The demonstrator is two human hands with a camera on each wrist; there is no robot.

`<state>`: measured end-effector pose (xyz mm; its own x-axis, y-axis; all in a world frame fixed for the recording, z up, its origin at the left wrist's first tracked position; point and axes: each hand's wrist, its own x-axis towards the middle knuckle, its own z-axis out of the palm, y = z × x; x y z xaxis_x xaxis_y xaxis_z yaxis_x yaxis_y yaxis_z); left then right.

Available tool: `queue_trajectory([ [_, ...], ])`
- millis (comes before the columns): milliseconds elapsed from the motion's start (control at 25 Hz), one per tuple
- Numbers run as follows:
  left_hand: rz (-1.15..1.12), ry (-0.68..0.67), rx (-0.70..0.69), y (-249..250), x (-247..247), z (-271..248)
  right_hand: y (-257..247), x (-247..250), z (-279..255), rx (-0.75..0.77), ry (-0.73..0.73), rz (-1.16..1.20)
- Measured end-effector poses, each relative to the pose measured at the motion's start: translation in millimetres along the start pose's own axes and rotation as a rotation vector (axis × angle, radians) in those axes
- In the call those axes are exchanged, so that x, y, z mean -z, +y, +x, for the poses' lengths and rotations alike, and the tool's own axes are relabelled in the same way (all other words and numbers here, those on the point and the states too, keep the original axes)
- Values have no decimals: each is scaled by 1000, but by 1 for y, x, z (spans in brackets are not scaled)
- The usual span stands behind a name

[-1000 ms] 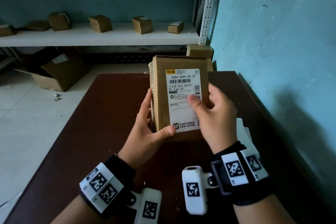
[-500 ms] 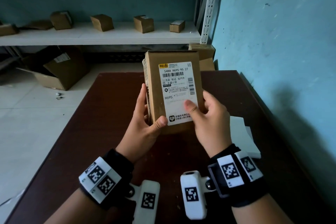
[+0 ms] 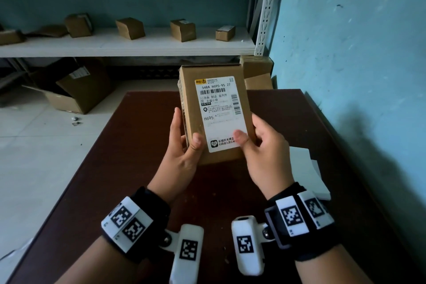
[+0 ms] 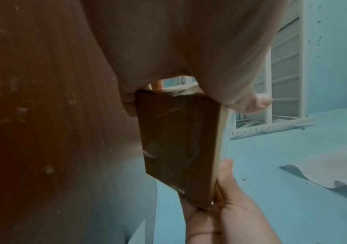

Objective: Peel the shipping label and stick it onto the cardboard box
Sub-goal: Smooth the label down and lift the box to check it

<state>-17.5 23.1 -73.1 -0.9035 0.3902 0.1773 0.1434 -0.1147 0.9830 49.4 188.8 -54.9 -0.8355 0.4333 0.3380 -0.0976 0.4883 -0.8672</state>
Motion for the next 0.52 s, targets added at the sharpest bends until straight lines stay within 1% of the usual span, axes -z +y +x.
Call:
queue_trajectory([
  [120,-5,2,22,4,4,1,4,5,4,-52,111,95],
  [160,-5,-2,18,5,2,1,2,5,4,-91,102,165],
  [240,-13,-8,-5,5,-1,1,-3,1,1,-124,-17,259],
  [280,-14,-7,-16,3,-3,2,-5,-2,-2,-110,-71,247],
  [320,-13,-10,-23,2,-4,2,-6,-4,-5,-98,-87,198],
  [440,-11,-17,21,0,-2,3,0,-4,-2,-33,26,60],
  [520,-29,-37,84,0,6,4,5,3,3,-44,68,17],
])
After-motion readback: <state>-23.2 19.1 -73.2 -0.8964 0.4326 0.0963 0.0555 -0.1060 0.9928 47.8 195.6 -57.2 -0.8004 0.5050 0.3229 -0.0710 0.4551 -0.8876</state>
